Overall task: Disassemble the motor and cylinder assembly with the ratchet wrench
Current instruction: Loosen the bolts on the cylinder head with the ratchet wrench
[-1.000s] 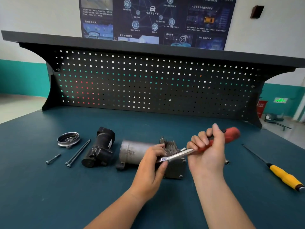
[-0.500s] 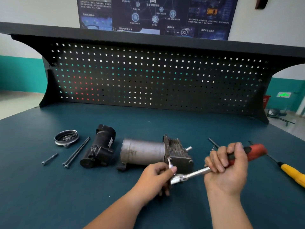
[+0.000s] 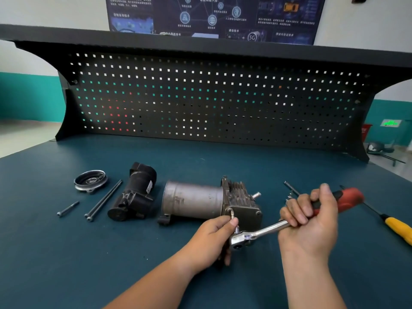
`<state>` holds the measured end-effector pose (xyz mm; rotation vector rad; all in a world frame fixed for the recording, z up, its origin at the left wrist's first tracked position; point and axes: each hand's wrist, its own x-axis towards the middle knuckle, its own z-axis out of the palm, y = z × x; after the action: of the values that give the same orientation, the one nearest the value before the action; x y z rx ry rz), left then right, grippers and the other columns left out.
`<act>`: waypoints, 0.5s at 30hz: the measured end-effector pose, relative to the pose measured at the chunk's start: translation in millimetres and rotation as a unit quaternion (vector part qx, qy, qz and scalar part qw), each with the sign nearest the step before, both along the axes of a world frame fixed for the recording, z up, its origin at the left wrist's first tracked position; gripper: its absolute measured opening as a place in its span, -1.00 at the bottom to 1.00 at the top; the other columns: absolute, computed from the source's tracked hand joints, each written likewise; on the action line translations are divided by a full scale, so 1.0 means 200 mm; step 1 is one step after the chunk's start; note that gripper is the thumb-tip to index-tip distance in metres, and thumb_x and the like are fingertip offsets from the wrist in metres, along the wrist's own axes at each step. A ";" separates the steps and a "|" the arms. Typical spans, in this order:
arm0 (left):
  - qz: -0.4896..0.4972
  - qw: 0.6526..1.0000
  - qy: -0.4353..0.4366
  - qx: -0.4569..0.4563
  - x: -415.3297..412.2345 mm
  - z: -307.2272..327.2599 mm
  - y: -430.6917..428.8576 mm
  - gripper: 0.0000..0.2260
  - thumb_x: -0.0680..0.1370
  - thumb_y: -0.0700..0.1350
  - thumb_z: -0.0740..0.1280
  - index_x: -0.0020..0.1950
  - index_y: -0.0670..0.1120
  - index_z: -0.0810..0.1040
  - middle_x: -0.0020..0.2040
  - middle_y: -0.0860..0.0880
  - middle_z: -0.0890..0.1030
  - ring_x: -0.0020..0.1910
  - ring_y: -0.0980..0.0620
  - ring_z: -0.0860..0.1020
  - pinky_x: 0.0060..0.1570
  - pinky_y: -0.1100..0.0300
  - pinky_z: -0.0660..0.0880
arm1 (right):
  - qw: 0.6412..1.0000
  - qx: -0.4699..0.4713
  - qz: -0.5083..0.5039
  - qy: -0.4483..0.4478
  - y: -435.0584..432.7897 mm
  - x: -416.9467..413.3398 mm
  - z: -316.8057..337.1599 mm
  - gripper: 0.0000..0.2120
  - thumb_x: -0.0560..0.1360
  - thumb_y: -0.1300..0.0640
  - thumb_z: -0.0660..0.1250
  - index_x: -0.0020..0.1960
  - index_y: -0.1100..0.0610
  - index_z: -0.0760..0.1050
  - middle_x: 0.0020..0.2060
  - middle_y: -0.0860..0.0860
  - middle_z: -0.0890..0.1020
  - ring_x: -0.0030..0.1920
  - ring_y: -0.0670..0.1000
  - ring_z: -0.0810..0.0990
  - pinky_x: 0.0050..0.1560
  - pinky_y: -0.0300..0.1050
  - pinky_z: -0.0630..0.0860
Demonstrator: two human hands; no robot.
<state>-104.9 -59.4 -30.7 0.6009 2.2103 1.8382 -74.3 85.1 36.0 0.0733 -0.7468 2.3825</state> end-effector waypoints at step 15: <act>-0.021 0.993 -0.094 0.072 -0.01 0.03 -0.01 -0.69 0.61 0.05 0.17 -0.29 -0.05 0.39 -0.51 0.01 0.52 -0.59 0.08 0.49 -0.61 0.33 0.22 | 0.990 -0.121 -0.048 -0.056 0.01 -0.02 0.00 -0.68 0.57 -0.01 0.21 -0.33 0.01 0.28 -0.58 -0.12 0.23 -0.59 -0.14 0.19 -0.58 -0.32 0.15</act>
<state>-106.4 -61.8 -24.4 0.4725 1.9449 1.9578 -79.0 87.5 35.6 -0.1951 -0.4939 2.3815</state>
